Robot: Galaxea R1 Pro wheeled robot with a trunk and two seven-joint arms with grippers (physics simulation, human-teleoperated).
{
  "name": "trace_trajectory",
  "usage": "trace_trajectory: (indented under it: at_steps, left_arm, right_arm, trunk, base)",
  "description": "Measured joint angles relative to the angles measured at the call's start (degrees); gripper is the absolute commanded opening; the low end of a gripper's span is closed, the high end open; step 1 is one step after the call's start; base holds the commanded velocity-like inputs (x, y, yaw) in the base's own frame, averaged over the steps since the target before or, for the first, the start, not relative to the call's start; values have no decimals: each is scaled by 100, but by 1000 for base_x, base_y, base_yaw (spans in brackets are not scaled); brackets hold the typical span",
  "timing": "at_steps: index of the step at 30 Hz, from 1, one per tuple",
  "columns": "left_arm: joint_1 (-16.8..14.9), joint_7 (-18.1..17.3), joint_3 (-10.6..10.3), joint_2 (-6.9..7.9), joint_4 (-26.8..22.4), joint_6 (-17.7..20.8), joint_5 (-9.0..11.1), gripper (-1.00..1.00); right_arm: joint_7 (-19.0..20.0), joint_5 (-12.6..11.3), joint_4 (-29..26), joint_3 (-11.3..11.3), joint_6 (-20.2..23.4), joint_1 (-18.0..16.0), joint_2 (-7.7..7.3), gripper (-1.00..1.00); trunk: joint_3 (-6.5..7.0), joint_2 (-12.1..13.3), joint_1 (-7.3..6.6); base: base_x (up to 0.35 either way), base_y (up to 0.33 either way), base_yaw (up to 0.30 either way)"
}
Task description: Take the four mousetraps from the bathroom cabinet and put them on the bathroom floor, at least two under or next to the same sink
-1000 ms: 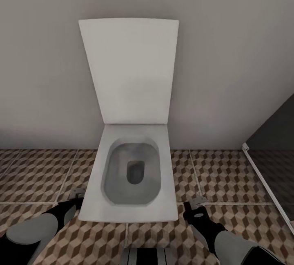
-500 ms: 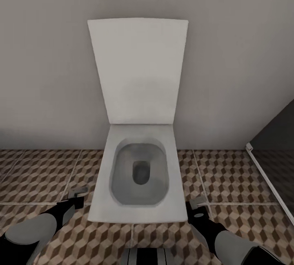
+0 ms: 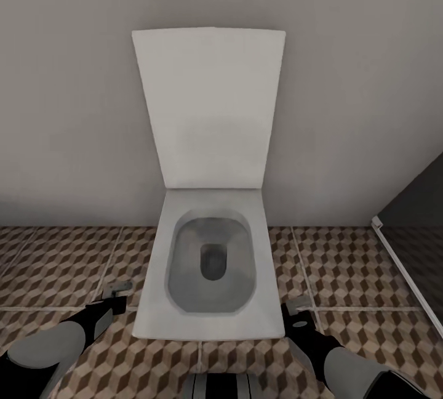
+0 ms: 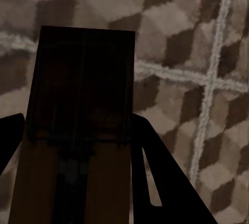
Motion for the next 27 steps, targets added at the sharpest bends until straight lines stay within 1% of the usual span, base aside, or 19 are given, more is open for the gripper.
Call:
trace_trajectory:
  at_steps: [4, 8, 25, 27]
  left_arm:
    - [0, 0, -26, 0, 0, 11, -12, -100]
    - [0, -3, -89, -8, 0, 1, 3, -100]
    - [0, -15, -48, -29, 0, -2, 42, -100]
    - [0, -12, -47, -30, 0, -2, 43, -100]
  right_arm:
    - [0, 0, 0, 0, -3, 0, 1, -100]
    - [0, 0, -5, 0, -3, 0, -8, -100]
    - [0, 0, -8, -4, -12, 0, -31, -100]
    - [0, -1, -8, -4, -12, 0, -32, -100]
  trunk:
    - [0, 0, -1]
    - [0, 0, 1]
    - [0, 0, 2]
    - [-44, -2, 8]
  base:
    - [274, 0, 0]
    - [107, 0, 0]
    - [7, 0, 0]
    - [0, 0, 0]
